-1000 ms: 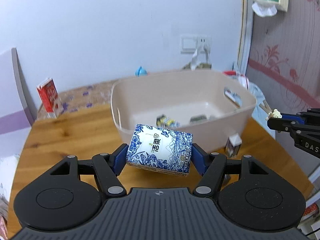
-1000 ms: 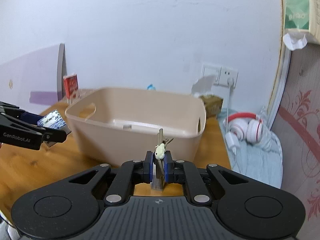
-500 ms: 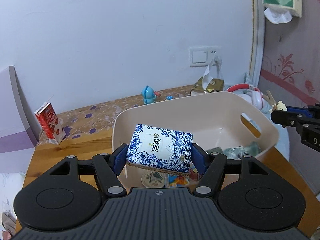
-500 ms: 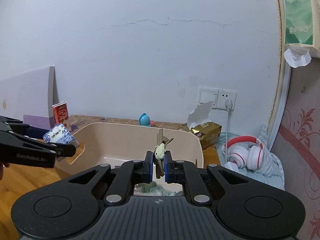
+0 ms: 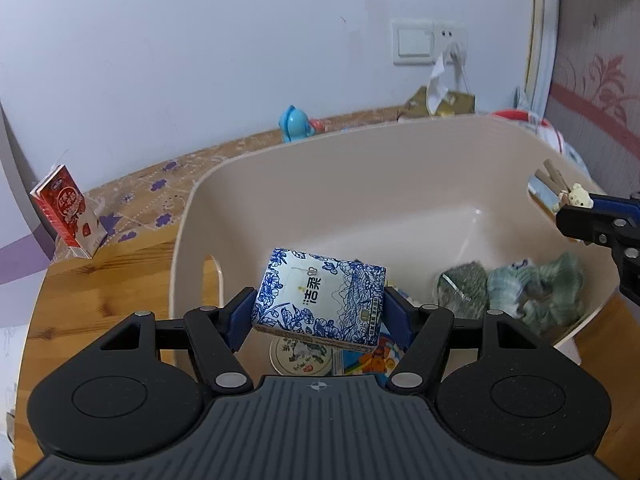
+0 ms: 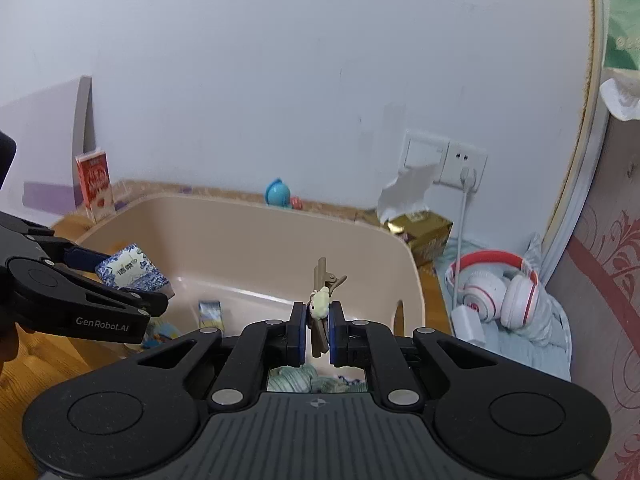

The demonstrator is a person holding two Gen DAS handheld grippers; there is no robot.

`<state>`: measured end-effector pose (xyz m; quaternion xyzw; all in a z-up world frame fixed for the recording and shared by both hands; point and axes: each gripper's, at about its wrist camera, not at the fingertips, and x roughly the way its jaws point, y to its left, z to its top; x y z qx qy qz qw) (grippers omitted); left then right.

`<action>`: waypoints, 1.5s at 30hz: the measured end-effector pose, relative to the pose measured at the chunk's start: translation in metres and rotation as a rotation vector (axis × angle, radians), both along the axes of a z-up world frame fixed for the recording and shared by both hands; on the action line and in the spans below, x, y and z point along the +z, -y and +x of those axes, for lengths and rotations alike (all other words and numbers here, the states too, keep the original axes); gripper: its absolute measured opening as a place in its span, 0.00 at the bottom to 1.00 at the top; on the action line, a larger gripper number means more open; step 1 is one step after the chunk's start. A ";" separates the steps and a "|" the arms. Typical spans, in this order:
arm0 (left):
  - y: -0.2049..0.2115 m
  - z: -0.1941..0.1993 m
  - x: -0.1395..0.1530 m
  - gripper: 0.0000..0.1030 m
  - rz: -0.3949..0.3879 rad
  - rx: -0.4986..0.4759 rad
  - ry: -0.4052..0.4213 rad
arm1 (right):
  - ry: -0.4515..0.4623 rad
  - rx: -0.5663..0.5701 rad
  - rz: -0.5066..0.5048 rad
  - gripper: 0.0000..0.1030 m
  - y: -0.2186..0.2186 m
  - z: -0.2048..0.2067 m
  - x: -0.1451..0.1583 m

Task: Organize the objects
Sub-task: 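Lift the patterned box and keychain and carry them over the basket, then open both grippers to drop the box and keychain into the basket, then grasp the black yellow-striped box with left gripper while right gripper grasps the small star box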

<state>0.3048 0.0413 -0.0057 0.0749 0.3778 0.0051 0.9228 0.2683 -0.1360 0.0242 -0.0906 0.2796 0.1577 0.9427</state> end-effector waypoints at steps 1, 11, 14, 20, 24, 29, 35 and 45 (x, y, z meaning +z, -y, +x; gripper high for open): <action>0.001 0.001 -0.002 0.66 0.010 -0.002 -0.004 | -0.010 -0.001 -0.008 0.10 -0.001 0.002 -0.003; 0.001 -0.016 0.013 0.78 0.009 0.002 0.041 | 0.031 -0.015 -0.011 0.52 -0.001 -0.006 -0.001; -0.002 -0.028 0.024 0.80 -0.009 0.007 0.066 | 0.046 -0.016 0.011 0.61 0.005 -0.017 0.008; -0.001 -0.062 0.044 0.85 -0.039 0.002 0.114 | 0.061 -0.018 0.043 0.76 0.022 -0.044 0.020; 0.001 -0.083 0.049 0.87 -0.051 0.003 0.130 | 0.054 -0.020 0.039 0.78 0.031 -0.064 0.021; 0.004 -0.106 0.045 0.87 -0.074 0.010 0.126 | 0.033 -0.020 0.027 0.86 0.041 -0.084 0.013; 0.009 -0.127 0.024 0.88 -0.124 0.000 0.082 | -0.005 -0.023 0.004 0.89 0.049 -0.105 -0.004; 0.032 -0.142 -0.028 0.88 -0.116 -0.055 -0.028 | -0.088 -0.024 -0.037 0.90 0.053 -0.114 -0.042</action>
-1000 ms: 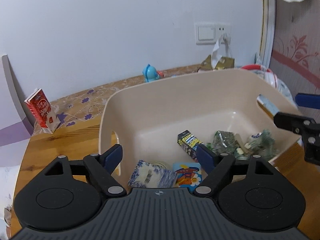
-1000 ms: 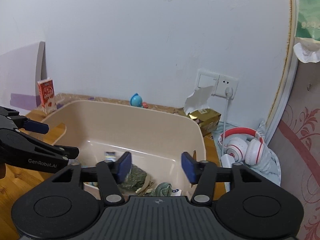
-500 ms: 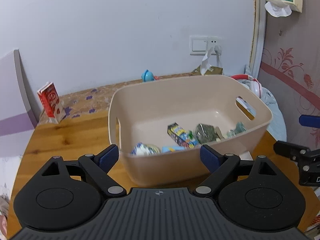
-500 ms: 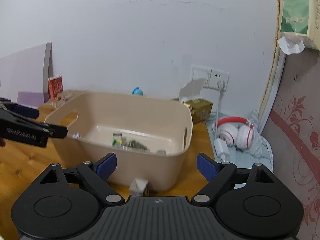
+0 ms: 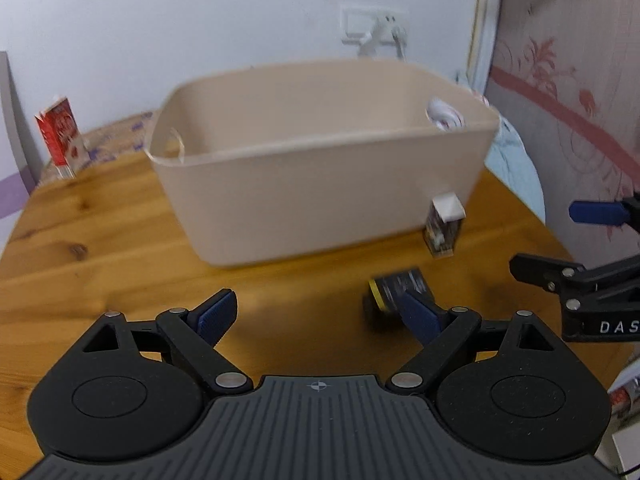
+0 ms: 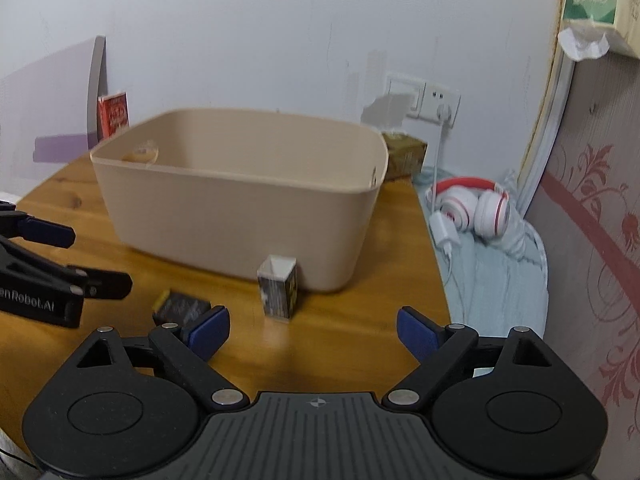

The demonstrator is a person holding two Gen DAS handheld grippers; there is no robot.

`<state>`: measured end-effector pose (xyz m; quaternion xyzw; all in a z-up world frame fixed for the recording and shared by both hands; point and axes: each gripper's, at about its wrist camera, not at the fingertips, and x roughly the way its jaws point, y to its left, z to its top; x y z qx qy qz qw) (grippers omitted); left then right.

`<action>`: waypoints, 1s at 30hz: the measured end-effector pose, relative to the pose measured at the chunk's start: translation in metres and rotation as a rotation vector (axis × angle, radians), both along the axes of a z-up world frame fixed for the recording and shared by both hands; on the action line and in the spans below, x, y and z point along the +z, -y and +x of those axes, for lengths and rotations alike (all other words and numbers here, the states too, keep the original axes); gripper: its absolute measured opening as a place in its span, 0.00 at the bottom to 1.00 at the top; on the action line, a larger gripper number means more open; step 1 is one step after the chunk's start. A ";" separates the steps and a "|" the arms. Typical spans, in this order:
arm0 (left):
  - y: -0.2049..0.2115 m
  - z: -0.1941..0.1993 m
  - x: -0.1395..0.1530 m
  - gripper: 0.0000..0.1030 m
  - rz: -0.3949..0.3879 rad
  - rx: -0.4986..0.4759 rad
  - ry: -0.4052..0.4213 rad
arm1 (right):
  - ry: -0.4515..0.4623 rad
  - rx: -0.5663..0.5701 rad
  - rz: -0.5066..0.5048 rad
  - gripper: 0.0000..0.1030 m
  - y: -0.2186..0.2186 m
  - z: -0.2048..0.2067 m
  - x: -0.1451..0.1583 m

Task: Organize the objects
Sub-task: 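Grasp the black yellow-striped box with left gripper while right gripper grasps the small star box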

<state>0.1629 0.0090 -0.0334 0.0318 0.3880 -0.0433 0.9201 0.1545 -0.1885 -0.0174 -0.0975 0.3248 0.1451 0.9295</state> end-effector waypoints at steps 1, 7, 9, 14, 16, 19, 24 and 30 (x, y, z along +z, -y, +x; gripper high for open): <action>0.002 0.000 -0.005 0.88 0.003 -0.007 -0.008 | -0.008 -0.001 -0.005 0.91 0.000 0.000 -0.004; 0.016 0.008 -0.030 0.88 0.013 -0.034 -0.038 | -0.044 -0.009 -0.031 0.92 0.003 0.003 -0.020; 0.021 0.012 -0.037 0.88 0.012 -0.027 -0.041 | -0.046 -0.013 -0.040 0.92 0.004 0.004 -0.024; 0.028 0.021 -0.048 0.88 -0.024 -0.006 -0.024 | -0.058 -0.021 -0.047 0.94 0.008 0.011 -0.032; 0.032 0.024 -0.050 0.88 -0.018 -0.006 -0.015 | -0.064 -0.022 -0.046 0.94 0.008 0.015 -0.035; 0.034 0.030 -0.054 0.88 0.019 -0.004 -0.006 | -0.069 -0.017 -0.044 0.94 0.007 0.020 -0.039; 0.021 0.039 -0.058 0.85 -0.008 0.013 -0.002 | -0.073 -0.011 -0.026 0.94 -0.001 0.029 -0.046; 0.007 0.045 -0.057 0.73 -0.011 0.022 0.014 | -0.071 -0.018 0.016 0.94 -0.015 0.046 -0.053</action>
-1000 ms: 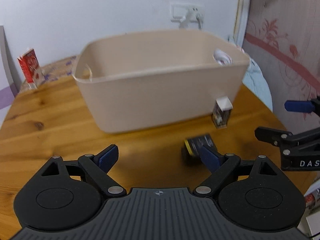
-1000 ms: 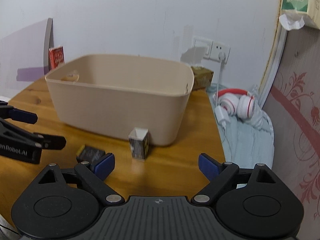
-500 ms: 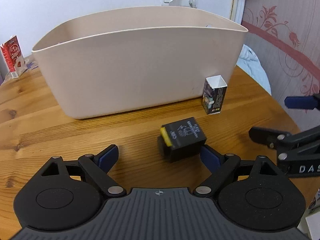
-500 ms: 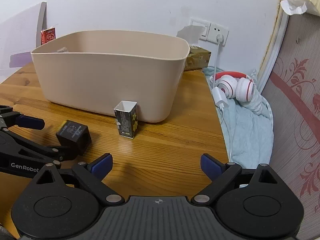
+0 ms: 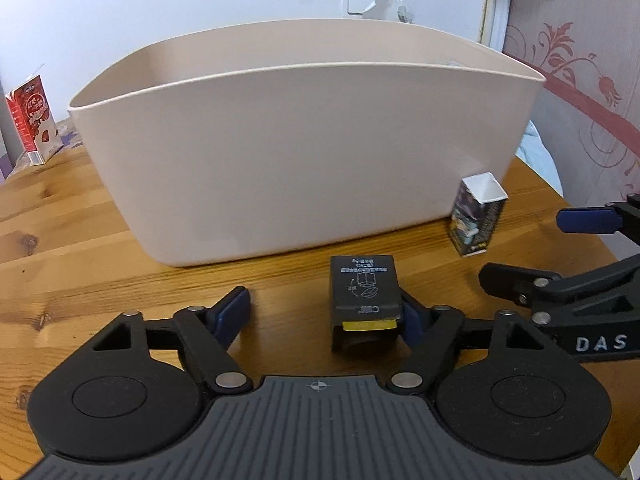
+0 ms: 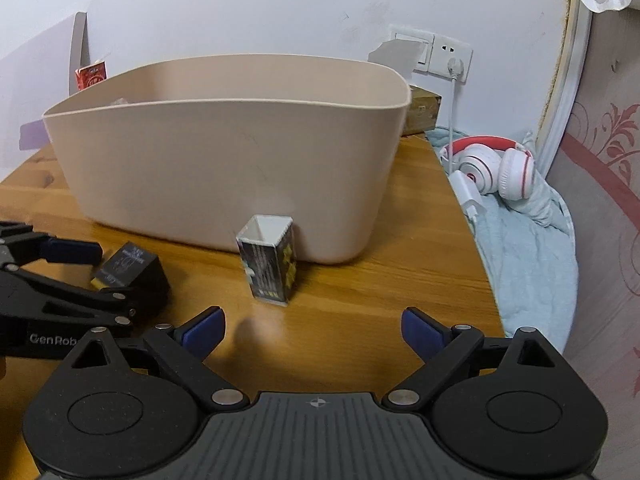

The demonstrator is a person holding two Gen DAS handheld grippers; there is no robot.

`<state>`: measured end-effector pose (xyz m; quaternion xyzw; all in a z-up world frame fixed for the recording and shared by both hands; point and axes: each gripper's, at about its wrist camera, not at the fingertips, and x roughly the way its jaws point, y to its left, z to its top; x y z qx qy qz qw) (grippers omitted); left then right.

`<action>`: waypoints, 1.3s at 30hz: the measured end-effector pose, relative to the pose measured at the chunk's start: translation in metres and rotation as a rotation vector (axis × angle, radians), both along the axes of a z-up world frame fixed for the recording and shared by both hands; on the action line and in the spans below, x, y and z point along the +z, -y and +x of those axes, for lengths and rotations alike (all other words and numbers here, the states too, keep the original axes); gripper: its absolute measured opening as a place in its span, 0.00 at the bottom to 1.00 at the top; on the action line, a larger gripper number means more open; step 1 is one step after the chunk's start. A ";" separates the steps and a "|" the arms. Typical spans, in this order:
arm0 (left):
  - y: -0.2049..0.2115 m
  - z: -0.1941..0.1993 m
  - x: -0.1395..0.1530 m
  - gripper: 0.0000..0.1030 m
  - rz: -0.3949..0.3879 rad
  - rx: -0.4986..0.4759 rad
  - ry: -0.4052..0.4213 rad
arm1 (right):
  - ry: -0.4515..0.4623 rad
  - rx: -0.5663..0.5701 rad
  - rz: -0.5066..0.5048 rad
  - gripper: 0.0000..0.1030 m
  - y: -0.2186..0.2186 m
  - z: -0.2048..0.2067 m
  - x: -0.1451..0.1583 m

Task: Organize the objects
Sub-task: 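Grasp the black yellow-striped box with left gripper while right gripper grasps the small star box, then lift both black boxes and carry them over the basket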

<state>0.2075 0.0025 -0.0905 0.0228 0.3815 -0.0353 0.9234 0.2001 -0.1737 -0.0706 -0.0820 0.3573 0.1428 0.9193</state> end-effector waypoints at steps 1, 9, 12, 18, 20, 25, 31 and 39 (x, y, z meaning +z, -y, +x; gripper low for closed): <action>-0.002 0.001 0.000 0.71 0.000 0.000 0.001 | 0.004 -0.003 0.001 0.94 -0.002 0.002 -0.001; -0.015 0.006 0.002 0.46 -0.002 0.031 0.014 | 0.005 -0.002 0.029 0.76 -0.013 0.018 -0.007; -0.016 0.007 0.004 0.31 0.001 0.025 0.012 | 0.001 0.008 0.025 0.55 -0.020 0.021 -0.007; -0.015 0.009 0.006 0.31 0.003 0.031 0.007 | -0.017 0.007 0.032 0.22 -0.023 0.018 -0.009; -0.016 0.005 0.006 0.31 -0.003 0.046 0.018 | -0.011 0.006 0.029 0.22 -0.023 0.015 -0.009; -0.015 -0.007 0.019 0.31 -0.006 0.044 0.053 | -0.002 0.011 0.046 0.22 -0.017 -0.002 -0.001; -0.025 -0.023 0.039 0.31 -0.010 0.056 0.087 | 0.031 0.022 0.068 0.22 -0.014 -0.028 0.019; -0.038 -0.047 0.064 0.31 -0.007 0.078 0.079 | 0.108 0.040 0.087 0.22 -0.008 -0.055 0.055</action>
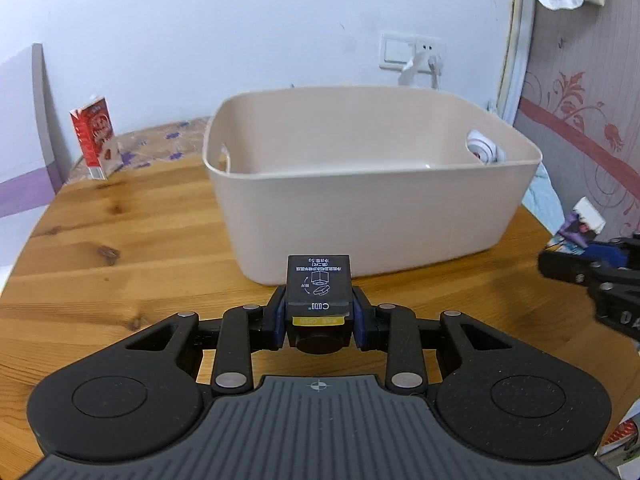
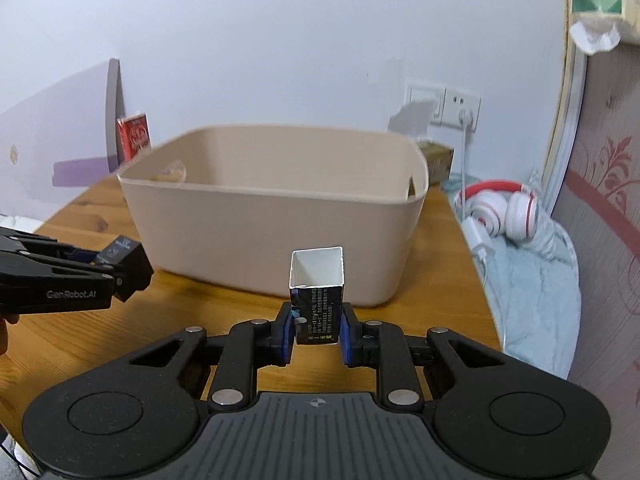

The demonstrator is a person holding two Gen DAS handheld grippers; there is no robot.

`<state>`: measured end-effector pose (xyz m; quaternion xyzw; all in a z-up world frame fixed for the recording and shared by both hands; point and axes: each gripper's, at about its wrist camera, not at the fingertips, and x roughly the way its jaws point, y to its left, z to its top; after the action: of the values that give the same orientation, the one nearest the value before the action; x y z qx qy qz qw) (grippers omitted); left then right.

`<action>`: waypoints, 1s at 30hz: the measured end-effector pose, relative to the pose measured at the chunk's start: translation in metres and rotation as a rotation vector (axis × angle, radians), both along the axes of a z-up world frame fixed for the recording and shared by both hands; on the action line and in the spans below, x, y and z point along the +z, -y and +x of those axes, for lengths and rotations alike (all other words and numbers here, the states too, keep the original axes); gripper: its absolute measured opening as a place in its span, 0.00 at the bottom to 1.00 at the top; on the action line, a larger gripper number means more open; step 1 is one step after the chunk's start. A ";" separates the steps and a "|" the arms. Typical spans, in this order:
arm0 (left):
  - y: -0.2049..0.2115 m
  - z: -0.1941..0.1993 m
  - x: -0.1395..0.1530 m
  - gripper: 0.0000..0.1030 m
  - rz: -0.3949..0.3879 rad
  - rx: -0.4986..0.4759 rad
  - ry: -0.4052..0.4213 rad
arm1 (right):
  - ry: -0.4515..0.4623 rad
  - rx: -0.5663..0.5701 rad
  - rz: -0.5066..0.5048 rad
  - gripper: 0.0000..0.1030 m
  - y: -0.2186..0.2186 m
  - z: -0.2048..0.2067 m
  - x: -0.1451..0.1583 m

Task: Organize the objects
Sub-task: 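Lift both black boxes and carry them over the basket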

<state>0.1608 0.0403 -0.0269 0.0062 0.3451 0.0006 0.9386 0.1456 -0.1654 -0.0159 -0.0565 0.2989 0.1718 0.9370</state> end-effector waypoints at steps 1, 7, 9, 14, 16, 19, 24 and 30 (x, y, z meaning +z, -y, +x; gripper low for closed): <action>-0.001 -0.001 0.004 0.31 0.002 0.000 0.008 | 0.014 0.000 0.004 0.22 0.001 -0.002 0.005; -0.007 -0.002 0.032 0.31 0.003 0.006 0.062 | 0.073 -0.003 0.036 0.22 0.005 -0.005 0.030; -0.009 0.001 0.042 0.31 0.001 0.008 0.080 | 0.092 -0.003 0.044 0.22 0.005 -0.004 0.037; -0.014 0.017 0.063 0.31 0.014 0.014 0.121 | 0.132 -0.005 0.058 0.22 0.003 0.009 0.053; -0.015 0.026 0.068 0.31 0.019 0.015 0.132 | 0.146 -0.011 0.064 0.22 0.003 0.015 0.058; -0.014 0.042 0.073 0.31 0.032 0.013 0.138 | 0.158 -0.023 0.083 0.22 0.003 0.027 0.064; -0.011 0.079 0.071 0.31 0.038 0.044 0.108 | 0.166 -0.045 0.097 0.22 -0.002 0.051 0.067; -0.006 0.122 0.052 0.31 0.048 0.077 0.025 | 0.127 -0.072 0.111 0.22 -0.010 0.084 0.058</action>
<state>0.2827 0.0460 0.0253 0.0155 0.3331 0.0449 0.9417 0.2292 -0.1552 0.0419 -0.0047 0.2306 0.1504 0.9613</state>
